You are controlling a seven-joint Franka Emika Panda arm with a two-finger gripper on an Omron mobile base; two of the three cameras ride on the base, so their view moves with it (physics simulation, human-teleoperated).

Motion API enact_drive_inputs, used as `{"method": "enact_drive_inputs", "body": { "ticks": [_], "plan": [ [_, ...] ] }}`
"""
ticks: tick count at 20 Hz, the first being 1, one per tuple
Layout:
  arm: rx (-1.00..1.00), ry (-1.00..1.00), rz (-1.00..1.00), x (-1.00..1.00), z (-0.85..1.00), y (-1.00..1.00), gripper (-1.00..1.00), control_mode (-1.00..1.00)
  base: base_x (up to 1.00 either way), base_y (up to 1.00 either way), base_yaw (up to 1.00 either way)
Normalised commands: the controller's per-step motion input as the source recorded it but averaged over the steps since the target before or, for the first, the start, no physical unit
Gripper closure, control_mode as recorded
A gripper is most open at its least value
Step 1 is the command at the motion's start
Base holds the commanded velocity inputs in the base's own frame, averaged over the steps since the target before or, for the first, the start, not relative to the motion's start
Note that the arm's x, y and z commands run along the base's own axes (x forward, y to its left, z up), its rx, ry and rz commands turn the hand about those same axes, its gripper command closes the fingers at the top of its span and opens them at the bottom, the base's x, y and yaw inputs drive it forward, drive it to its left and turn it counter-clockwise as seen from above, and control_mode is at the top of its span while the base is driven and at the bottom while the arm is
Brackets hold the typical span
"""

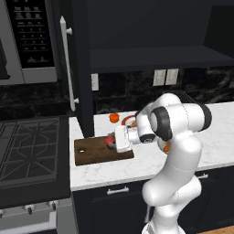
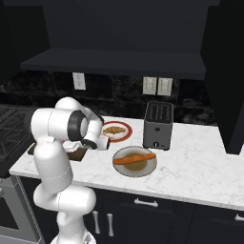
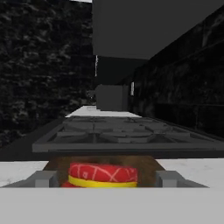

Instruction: From the different types of pastries on the counter, select a croissant and place it on the cutting board. Then retrieve a jar of jam from the cabinet and place it alongside the croissant on the cutting board.

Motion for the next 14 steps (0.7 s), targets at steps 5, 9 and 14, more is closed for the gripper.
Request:
{"method": "enact_drive_inputs", "body": {
  "ticks": [5, 9, 14],
  "plan": [
    [0.0, 0.0, -0.02, 0.18, -0.01, 0.0, -1.0, -1.0, 0.0, 0.0, 0.0],
    [0.0, -0.02, -0.01, 0.07, 0.04, -0.03, -1.0, -1.0, 0.0, 0.0, 0.0],
    [0.03, -0.01, -0.01, -0.27, 0.34, -0.4, -1.0, -1.0, 0.0, 0.0, 0.0]
  ]
}}
